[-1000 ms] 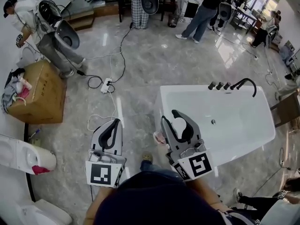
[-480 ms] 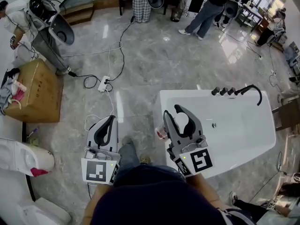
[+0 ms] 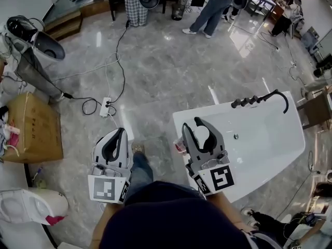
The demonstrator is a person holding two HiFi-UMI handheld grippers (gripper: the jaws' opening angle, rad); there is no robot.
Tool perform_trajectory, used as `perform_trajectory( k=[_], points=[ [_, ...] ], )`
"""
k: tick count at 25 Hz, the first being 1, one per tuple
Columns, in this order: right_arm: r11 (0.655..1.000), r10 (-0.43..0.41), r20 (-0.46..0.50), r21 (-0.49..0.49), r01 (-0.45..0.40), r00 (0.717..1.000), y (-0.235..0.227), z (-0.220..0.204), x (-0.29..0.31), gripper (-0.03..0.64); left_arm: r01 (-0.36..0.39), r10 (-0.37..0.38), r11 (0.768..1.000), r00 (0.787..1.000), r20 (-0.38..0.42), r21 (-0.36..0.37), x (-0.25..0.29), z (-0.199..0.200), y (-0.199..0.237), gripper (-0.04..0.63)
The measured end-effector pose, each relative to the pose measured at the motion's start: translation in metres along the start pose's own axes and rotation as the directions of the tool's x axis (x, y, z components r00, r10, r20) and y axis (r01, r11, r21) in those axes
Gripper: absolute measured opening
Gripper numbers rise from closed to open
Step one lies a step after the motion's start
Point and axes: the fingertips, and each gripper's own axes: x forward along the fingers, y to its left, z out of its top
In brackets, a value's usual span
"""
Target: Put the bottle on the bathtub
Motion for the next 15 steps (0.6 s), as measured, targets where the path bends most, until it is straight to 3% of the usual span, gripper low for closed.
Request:
perform_trajectory(
  k=[8, 15],
  points=[
    [0.987, -0.161, -0.028, 0.002, 0.161, 0.987, -0.036, -0.001, 0.106, 0.149, 0.122, -0.122, 0.991, 0.993, 0.003, 0.051, 0.101, 0.015, 0.09, 0.023],
    [0.947, -0.319, -0.07, 0.002, 0.32, 0.945, -0.066, -0.021, 0.171, 0.149, 0.266, -0.265, 0.962, 0.964, -0.026, 0.054, 0.185, 0.004, 0.142, 0.023]
  ],
)
